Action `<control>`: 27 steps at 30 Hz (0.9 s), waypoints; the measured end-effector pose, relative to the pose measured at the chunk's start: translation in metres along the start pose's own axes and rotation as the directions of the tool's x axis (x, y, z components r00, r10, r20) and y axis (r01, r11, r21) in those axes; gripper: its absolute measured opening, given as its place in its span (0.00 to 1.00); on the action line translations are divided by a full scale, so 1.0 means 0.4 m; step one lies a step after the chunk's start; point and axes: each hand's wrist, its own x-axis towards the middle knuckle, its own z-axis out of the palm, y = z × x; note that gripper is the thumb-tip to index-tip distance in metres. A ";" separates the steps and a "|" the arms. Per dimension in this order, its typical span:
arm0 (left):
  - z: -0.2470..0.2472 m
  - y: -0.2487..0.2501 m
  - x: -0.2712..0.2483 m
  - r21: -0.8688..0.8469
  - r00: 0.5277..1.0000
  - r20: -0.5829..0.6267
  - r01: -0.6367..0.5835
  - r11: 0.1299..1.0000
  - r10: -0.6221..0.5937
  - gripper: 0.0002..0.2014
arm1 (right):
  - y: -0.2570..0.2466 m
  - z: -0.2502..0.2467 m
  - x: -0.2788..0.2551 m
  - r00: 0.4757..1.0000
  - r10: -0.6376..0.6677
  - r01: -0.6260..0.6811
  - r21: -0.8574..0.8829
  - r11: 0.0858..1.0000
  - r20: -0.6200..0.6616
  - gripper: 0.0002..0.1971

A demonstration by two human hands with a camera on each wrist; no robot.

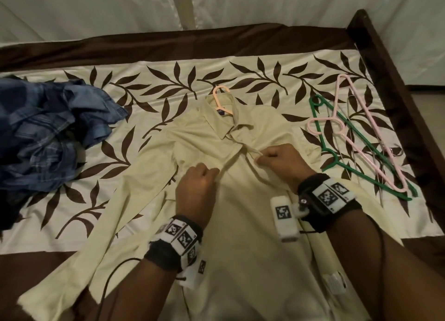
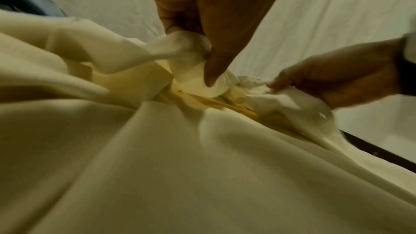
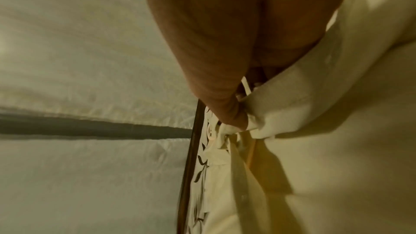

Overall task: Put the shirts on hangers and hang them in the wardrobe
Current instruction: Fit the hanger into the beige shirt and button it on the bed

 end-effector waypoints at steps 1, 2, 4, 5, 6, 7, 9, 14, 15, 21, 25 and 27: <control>0.001 0.023 -0.026 -0.018 1.000 0.023 -0.020 1.000 0.021 0.09 | -0.006 0.002 -0.012 0.999 0.045 -0.047 0.103 0.994 0.023 0.08; 0.008 0.049 -0.055 -0.031 0.996 0.076 -0.033 0.999 0.035 0.09 | -0.010 0.005 -0.022 0.997 0.069 -0.074 0.149 0.986 0.044 0.07; 0.032 0.089 -0.100 -0.129 0.962 0.268 -0.006 0.992 0.041 0.09 | -0.007 0.018 -0.038 0.995 0.065 -0.075 0.134 0.988 0.081 0.06; 0.047 0.102 -0.114 -0.194 0.926 0.375 0.042 0.980 0.035 0.10 | 0.002 0.027 -0.043 0.996 0.050 -0.058 0.107 0.993 0.079 0.05; 0.055 0.111 -0.121 -0.234 0.896 0.442 0.081 0.969 0.032 0.11 | 0.015 0.035 -0.046 0.998 0.029 -0.034 0.070 0.997 0.060 0.05; 0.059 0.117 -0.123 -0.260 0.882 0.472 0.124 0.958 0.014 0.12 | 0.033 0.043 -0.045 1.000 0.011 -0.011 0.025 1.000 0.027 0.09; 0.056 0.119 -0.116 -0.326 0.903 0.422 0.237 0.915 -0.083 0.12 | 0.064 0.055 -0.046 0.998 -0.026 0.021 -0.067 0.998 -0.064 0.14; 0.061 0.103 -0.041 -0.409 0.899 0.306 0.422 0.809 -0.315 0.10 | 0.087 0.066 -0.053 0.984 -0.113 0.087 -0.184 0.979 -0.135 0.08; 0.071 0.102 -0.024 -0.415 0.884 0.321 0.453 0.789 -0.339 0.10 | 0.087 0.067 -0.055 0.982 -0.116 0.087 -0.192 0.978 -0.148 0.07; 0.127 0.092 0.034 -0.337 0.839 0.392 0.514 0.789 -0.379 0.12 | 0.109 0.066 -0.058 0.991 -0.037 0.038 0.004 0.999 -0.125 0.06; 0.148 0.085 0.030 -0.261 0.844 0.389 0.484 0.835 -0.368 0.09 | 0.114 0.065 -0.066 0.995 0.009 0.006 0.139 0.990 -0.102 0.09; 0.150 0.086 0.026 -0.273 0.854 0.367 0.477 0.836 -0.368 0.06 | 0.112 0.067 -0.070 0.992 0.020 0.006 0.211 0.977 -0.121 0.07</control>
